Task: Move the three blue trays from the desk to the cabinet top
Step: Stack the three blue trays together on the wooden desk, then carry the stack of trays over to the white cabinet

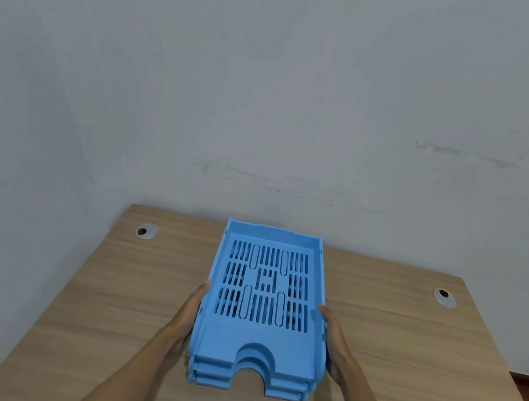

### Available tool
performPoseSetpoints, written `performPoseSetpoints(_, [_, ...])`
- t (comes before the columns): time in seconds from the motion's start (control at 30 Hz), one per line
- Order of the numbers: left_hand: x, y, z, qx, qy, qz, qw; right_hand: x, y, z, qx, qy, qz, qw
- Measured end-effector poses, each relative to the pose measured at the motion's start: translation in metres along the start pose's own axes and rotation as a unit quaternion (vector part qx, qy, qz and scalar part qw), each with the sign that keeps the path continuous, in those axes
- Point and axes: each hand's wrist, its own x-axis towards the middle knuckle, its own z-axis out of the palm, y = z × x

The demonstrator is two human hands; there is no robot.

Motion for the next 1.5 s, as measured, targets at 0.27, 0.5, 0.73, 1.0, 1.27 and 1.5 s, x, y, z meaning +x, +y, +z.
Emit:
performPoseSetpoints(0.27, [0.002,-0.014,0.004,-0.073,-0.035,-0.022,0.996,0.001,0.014,0.001,0.1,-0.075,0.031,0.992])
performPoseSetpoints(0.5, [0.016,-0.021,-0.002,-0.072,0.004,-0.021,0.997,0.004,0.021,0.004,0.153,-0.072,0.033,0.985])
performPoseSetpoints(0.73, [0.006,-0.007,-0.011,-0.068,-0.008,0.001,0.998,-0.003,0.012,0.012,0.121,-0.06,0.01,0.991])
performPoseSetpoints(1.0, [-0.018,0.009,-0.031,-0.034,0.002,0.01,0.999,-0.031,-0.008,0.03,0.126,-0.075,-0.019,0.989])
performPoseSetpoints(1.27, [-0.07,0.029,-0.031,-0.073,0.008,0.063,0.995,-0.071,-0.038,0.048,0.142,-0.107,-0.011,0.984])
performPoseSetpoints(1.5, [-0.13,0.005,-0.018,-0.113,0.091,0.106,0.984,-0.104,-0.048,0.043,0.105,-0.196,0.004,0.975])
